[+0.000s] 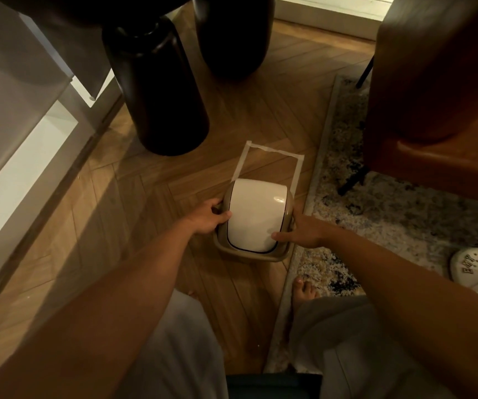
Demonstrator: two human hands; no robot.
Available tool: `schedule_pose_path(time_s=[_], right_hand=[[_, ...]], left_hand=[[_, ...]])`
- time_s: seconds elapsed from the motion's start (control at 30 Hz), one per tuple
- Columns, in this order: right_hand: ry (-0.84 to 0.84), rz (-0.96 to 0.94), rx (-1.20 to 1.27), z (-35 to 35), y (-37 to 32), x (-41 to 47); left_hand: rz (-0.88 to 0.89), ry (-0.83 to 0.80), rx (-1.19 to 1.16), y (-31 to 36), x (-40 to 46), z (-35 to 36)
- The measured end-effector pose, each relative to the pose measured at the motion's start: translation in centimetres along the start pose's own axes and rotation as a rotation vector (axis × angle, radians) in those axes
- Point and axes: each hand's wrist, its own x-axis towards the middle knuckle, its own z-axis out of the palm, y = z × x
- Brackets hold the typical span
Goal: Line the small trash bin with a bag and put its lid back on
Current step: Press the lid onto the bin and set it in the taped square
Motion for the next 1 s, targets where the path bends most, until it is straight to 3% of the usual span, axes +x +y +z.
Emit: schedule_pose_path(time_s=[0.47,1.0], right_hand=[[0.03,0.005,-0.147,0.48,0.28,-0.37],[0.021,0.004,-0.106,0.43,0.45,-0.46]], left_hand=[[0.009,-0.003,0.029,0.24,-0.11,0.3],[0.012,-0.001,-0.008,0.47,-0.27,0.67]])
